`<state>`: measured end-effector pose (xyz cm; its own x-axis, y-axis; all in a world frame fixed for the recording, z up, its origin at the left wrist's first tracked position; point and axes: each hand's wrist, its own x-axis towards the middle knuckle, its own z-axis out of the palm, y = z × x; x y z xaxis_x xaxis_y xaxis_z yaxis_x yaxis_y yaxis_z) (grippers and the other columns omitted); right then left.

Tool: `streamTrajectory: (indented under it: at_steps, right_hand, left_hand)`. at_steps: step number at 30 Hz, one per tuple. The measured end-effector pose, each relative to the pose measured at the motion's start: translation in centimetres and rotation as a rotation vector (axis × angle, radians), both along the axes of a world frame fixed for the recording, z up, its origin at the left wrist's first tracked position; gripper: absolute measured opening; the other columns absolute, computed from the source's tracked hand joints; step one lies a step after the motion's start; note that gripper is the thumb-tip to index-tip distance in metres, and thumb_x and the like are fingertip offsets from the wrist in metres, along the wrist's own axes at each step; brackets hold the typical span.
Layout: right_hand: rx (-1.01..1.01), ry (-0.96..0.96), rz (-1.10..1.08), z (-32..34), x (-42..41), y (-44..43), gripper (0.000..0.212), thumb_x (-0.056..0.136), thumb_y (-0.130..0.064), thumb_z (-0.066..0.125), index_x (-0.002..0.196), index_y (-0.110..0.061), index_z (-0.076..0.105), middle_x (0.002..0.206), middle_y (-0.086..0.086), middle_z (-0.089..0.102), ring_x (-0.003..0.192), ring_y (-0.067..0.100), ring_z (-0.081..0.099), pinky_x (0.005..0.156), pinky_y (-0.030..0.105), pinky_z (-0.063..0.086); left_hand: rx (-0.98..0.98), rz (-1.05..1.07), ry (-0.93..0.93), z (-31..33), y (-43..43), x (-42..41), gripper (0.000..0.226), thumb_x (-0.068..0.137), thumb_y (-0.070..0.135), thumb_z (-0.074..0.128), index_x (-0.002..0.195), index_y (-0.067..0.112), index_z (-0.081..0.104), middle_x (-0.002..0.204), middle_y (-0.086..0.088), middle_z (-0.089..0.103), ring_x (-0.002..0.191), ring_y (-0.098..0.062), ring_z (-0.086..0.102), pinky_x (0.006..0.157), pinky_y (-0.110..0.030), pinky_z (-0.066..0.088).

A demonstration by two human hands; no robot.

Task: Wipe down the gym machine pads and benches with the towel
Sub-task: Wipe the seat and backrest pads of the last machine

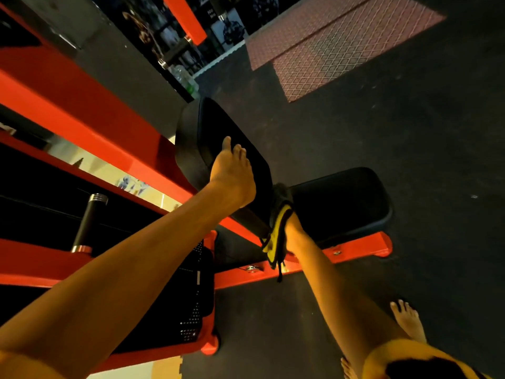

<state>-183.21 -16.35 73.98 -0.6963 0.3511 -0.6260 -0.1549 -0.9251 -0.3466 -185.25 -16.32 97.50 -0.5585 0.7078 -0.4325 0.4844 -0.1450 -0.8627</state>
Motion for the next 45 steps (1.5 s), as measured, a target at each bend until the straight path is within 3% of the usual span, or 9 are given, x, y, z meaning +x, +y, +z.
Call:
streamTrajectory:
  at_steps: [6, 11, 16, 18, 23, 29, 34, 38, 45]
  right_hand:
    - [0.212, -0.088, 0.079, 2.3, 0.4, 3.2, 0.046, 0.104, -0.055, 0.05, 0.114, -0.014, 0.069, 0.118, 0.016, 0.071, 0.106, 0.03, 0.067, 0.104, 0.042, 0.051]
    - [0.4, -0.013, 0.043, 1.2, 0.7, 1.6, 0.037, 0.112, -0.035, 0.039, 0.146, -0.025, 0.046, 0.121, -0.003, 0.057, 0.113, 0.011, 0.054, 0.084, 0.017, 0.047]
    - [0.317, -0.051, 0.132, -0.3, -2.3, 4.4, 0.061, 0.095, -0.066, 0.057, 0.138, -0.023, 0.061, 0.132, 0.01, 0.066, 0.123, 0.026, 0.061, 0.115, 0.044, 0.042]
    - [0.277, -0.08, 0.181, 0.7, -2.7, 6.3, 0.047, 0.108, -0.052, 0.038, 0.136, -0.02, 0.057, 0.134, 0.007, 0.061, 0.123, 0.023, 0.056, 0.107, 0.034, 0.042]
    - [0.285, -0.1, 0.268, 1.0, -3.8, 8.4, 0.059, 0.112, -0.047, 0.026, 0.145, -0.007, 0.053, 0.141, 0.016, 0.058, 0.106, 0.026, 0.061, 0.087, 0.034, 0.049]
    - [0.532, 0.078, 0.091, -0.3, -3.6, 5.5, 0.063, 0.107, -0.052, 0.044, 0.163, -0.035, 0.023, 0.167, 0.004, 0.031, 0.151, 0.024, 0.035, 0.123, 0.049, 0.034]
    - [0.609, 0.118, 0.091, -0.1, -5.2, 8.6, 0.053, 0.111, -0.036, 0.039, 0.162, -0.023, 0.029, 0.166, 0.0, 0.032, 0.149, 0.013, 0.033, 0.123, 0.035, 0.032]
    - [0.591, 0.118, 0.155, 0.4, -6.7, 11.8, 0.045, 0.114, -0.024, 0.029, 0.153, -0.004, 0.041, 0.142, 0.012, 0.054, 0.127, 0.02, 0.055, 0.083, 0.013, 0.052]
    - [0.952, 0.139, 0.196, 2.5, -8.2, 14.0, 0.033, 0.112, -0.014, 0.037, 0.136, -0.004, 0.058, 0.136, 0.012, 0.062, 0.122, 0.007, 0.062, 0.098, 0.018, 0.046]
  left_hand:
    - [0.0, 0.015, 0.007, -0.4, 0.2, -0.2, 0.067, 0.108, 0.043, 0.015, 0.161, 0.005, 0.008, 0.17, -0.019, 0.003, 0.157, -0.035, 0.0, 0.124, -0.06, -0.004]
    - [-0.007, 0.041, 0.021, -1.1, 1.0, 0.0, 0.067, 0.108, 0.045, 0.011, 0.161, 0.003, 0.006, 0.169, -0.022, 0.001, 0.156, -0.039, -0.002, 0.122, -0.064, -0.005]
    - [-0.001, 0.061, 0.027, -2.0, 1.6, -0.1, 0.068, 0.109, 0.045, 0.01, 0.16, 0.001, 0.005, 0.168, -0.026, 0.0, 0.155, -0.044, -0.003, 0.119, -0.07, -0.006]
    - [0.003, 0.064, 0.032, -2.4, 1.7, -0.2, 0.069, 0.108, 0.047, 0.012, 0.16, 0.001, 0.006, 0.167, -0.027, 0.0, 0.155, -0.044, -0.004, 0.118, -0.071, -0.007]
    - [0.029, 0.096, 0.041, -3.4, 2.4, -0.7, 0.071, 0.107, 0.048, 0.013, 0.161, 0.002, 0.006, 0.167, -0.027, -0.001, 0.155, -0.046, -0.007, 0.116, -0.073, -0.009]
    - [0.034, 0.11, 0.04, -4.0, 2.8, -1.0, 0.08, 0.105, 0.06, 0.015, 0.16, 0.003, 0.004, 0.167, -0.027, -0.004, 0.154, -0.046, -0.01, 0.115, -0.074, -0.012]
    - [0.056, 0.109, 0.02, -4.5, 3.0, -1.3, 0.079, 0.106, 0.057, 0.017, 0.16, 0.001, 0.004, 0.166, -0.029, -0.005, 0.153, -0.048, -0.012, 0.115, -0.074, -0.012]
    - [0.071, 0.115, -0.006, -4.7, 3.1, -1.5, 0.08, 0.105, 0.057, 0.015, 0.16, 0.001, 0.002, 0.166, -0.029, -0.006, 0.153, -0.048, -0.013, 0.116, -0.073, -0.011]
    - [0.042, 0.141, 0.001, -5.1, 3.6, -1.5, 0.08, 0.106, 0.056, 0.014, 0.159, -0.002, 0.001, 0.166, -0.029, -0.008, 0.152, -0.05, -0.015, 0.114, -0.075, -0.013]
